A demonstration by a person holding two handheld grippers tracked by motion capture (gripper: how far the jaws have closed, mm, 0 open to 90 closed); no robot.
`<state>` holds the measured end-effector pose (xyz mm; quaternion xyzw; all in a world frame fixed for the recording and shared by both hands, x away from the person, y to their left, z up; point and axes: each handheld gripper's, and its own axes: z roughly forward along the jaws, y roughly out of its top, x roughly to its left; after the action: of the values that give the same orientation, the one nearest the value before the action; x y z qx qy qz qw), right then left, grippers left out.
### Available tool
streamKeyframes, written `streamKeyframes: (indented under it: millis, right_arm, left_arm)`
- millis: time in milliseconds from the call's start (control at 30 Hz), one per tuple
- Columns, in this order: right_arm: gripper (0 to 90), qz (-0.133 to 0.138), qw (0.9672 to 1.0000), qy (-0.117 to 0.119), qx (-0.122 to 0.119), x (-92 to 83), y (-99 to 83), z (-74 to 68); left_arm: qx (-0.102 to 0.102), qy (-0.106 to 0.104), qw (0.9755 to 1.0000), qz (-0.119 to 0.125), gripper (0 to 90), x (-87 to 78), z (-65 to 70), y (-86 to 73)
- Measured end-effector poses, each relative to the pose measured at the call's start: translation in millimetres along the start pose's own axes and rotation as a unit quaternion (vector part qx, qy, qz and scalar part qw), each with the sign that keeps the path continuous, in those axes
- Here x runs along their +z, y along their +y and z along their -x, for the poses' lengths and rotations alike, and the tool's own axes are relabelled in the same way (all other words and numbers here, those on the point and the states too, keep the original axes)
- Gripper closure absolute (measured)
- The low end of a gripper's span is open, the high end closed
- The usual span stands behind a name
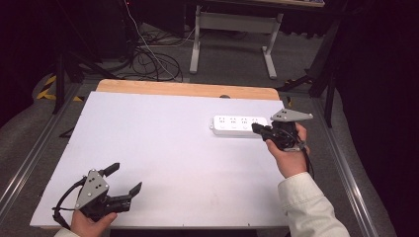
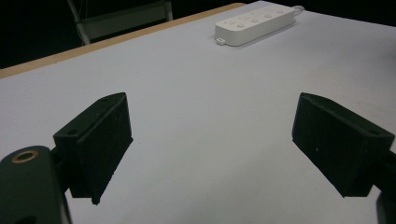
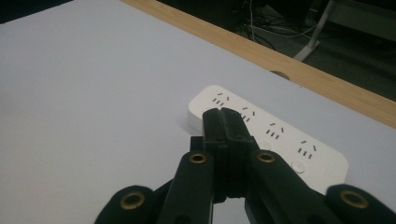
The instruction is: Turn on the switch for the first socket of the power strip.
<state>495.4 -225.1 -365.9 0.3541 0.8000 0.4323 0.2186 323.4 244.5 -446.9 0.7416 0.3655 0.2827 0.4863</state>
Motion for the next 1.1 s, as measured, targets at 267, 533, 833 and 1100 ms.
streamKeyframes:
  millis: [267, 533, 833, 1100]
  right_arm:
    - [90.0, -0.016, 0.9996, -0.02, 0.015, 18.2, 1.5, 14.7]
    - [90.0, -0.031, 0.9983, -0.04, 0.03, 36.3, -1.8, 29.9]
    - [90.0, -0.039, 0.9965, -0.056, 0.049, 49.7, -8.3, 48.5]
    - [90.0, -0.064, 0.9939, -0.073, 0.053, 60.4, -14.0, 62.5]
  left_arm:
    - [0.0, 0.0, 1.0, 0.0, 12.6, 0.0, -0.5, 0.1]
    - [-0.003, -0.001, 1.0, 0.0, 12.6, 0.3, -0.6, -0.1]
    - [0.002, -0.001, 1.0, -0.001, 12.6, 0.4, -1.4, 0.1]
    - [-0.001, -0.001, 1.0, -0.001, 12.6, 1.1, -1.1, -0.1]
